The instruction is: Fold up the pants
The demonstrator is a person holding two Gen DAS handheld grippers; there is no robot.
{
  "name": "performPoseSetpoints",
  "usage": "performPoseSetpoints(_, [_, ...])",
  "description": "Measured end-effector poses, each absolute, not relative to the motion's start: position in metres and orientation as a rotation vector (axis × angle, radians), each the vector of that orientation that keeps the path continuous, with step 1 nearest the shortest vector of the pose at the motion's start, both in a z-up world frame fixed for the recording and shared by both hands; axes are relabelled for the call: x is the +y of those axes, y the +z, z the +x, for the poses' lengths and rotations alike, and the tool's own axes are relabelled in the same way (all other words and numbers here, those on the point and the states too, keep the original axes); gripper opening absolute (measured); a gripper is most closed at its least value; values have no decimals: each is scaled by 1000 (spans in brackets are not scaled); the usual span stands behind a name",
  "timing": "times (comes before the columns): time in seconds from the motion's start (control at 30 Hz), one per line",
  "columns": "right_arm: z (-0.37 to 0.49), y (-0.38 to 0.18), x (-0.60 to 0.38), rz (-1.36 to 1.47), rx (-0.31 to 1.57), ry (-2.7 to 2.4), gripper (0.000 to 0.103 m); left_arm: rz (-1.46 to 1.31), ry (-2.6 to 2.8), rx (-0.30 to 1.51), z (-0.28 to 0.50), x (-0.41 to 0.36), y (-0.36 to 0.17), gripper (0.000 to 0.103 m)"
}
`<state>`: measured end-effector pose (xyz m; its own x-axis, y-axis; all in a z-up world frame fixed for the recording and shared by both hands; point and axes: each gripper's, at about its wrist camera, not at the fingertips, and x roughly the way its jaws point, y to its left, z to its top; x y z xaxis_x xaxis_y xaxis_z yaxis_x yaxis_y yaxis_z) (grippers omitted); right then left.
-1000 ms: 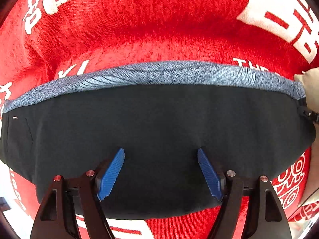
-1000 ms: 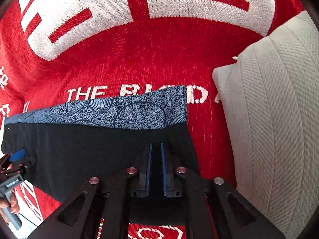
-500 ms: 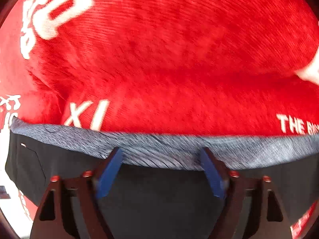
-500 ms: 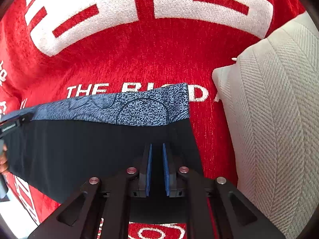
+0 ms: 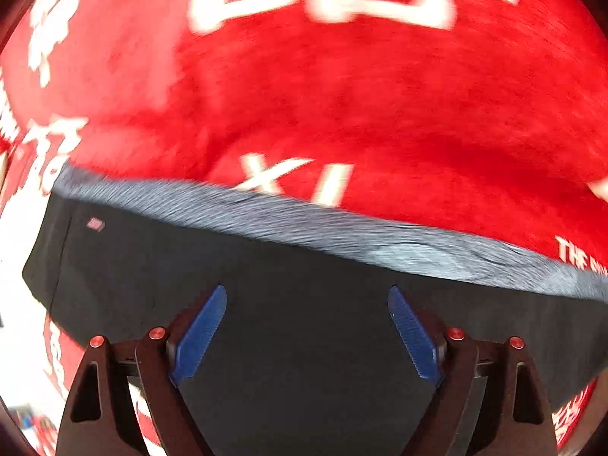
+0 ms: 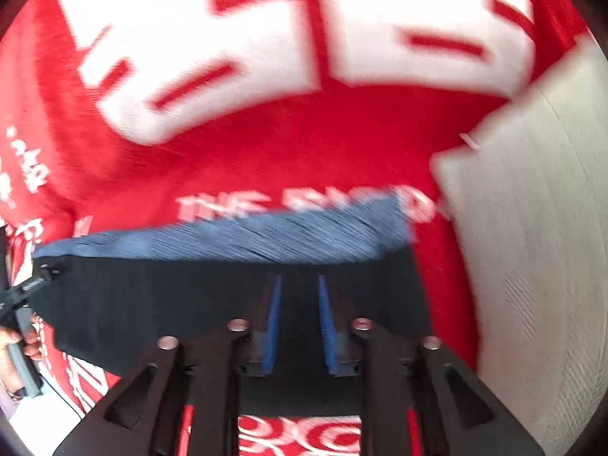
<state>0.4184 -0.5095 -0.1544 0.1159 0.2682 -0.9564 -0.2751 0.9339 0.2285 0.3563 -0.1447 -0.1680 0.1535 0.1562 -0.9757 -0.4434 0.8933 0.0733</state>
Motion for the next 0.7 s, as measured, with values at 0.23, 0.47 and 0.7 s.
performPoseSetpoints(0.23, [422, -207, -438, -162, 1456, 406, 46, -156, 255, 1363, 344, -205, -189, 89])
performPoseSetpoints(0.47, [389, -187, -471, -185, 1414, 395, 50, -131, 188, 1354, 315, -201, -188, 89])
performPoseSetpoints(0.7, [356, -176, -560, -39, 1466, 192, 55, -159, 203, 1369, 276, -195, -180, 89])
